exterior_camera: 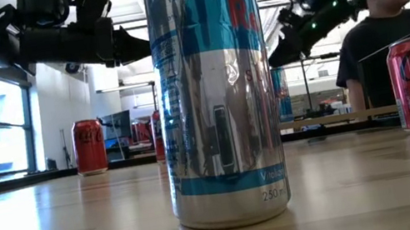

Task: Place canned beverage on shelf
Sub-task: Put the top blue soda can on the shelf, then adjust the white soda can on the shelf

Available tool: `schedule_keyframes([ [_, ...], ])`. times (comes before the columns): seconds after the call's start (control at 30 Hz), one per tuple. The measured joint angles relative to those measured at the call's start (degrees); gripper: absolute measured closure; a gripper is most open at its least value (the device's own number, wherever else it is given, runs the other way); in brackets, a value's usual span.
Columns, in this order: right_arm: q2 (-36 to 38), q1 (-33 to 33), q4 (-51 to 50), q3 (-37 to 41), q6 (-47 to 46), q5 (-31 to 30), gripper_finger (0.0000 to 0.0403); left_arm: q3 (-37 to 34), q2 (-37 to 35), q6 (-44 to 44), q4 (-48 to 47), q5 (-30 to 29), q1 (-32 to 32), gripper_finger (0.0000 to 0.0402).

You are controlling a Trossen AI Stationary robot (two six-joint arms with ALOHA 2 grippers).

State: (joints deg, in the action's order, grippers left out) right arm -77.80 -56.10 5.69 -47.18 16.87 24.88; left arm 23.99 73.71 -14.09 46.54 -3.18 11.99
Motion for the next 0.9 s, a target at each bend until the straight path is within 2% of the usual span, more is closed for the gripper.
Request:
schedule_keyframes([
  [0.17, 5.41, 0.53, -2.45, 0.00, -0.41, -2.23, 0.0119, 0.00, 0.00, -0.02, -0.02, 0.00, 0.00, 0.0401],
  [0.27, 7.43, 2.83, -4.18, 0.00, -0.99, -1.34, 0.0139, 0.00, 0.00, -0.04, -0.01, 0.00, 0.00, 0.0401],
  [0.43, 7.17, 10.16, -6.02, 0.02, 0.66, -0.36, 0.0221, 0.00, 0.00, -0.09, -0.02, 0.00, 0.00, 0.0401],
  [0.63, 5.43, 18.57, -4.58, 1.08, 4.44, -10.31, 0.0334, 0.00, 0.00, -0.09, -0.03, 0.00, 0.00, 0.0401],
  [0.73, 4.13, 20.01, -3.38, 2.37, 4.19, -11.47, 0.0378, 0.00, 0.00, -0.11, 0.00, 0.00, 0.00, 0.0401],
  [0.8, 3.19, 20.33, -0.61, 4.02, 3.00, -11.55, 0.0396, 0.00, 0.00, -0.11, 0.00, 0.00, 0.00, 0.0401],
  [0.9, 1.01, 20.26, 3.41, 5.72, 0.91, -11.79, 0.0394, 0.00, 0.00, -0.11, -0.02, 0.00, 0.00, 0.0401],
])
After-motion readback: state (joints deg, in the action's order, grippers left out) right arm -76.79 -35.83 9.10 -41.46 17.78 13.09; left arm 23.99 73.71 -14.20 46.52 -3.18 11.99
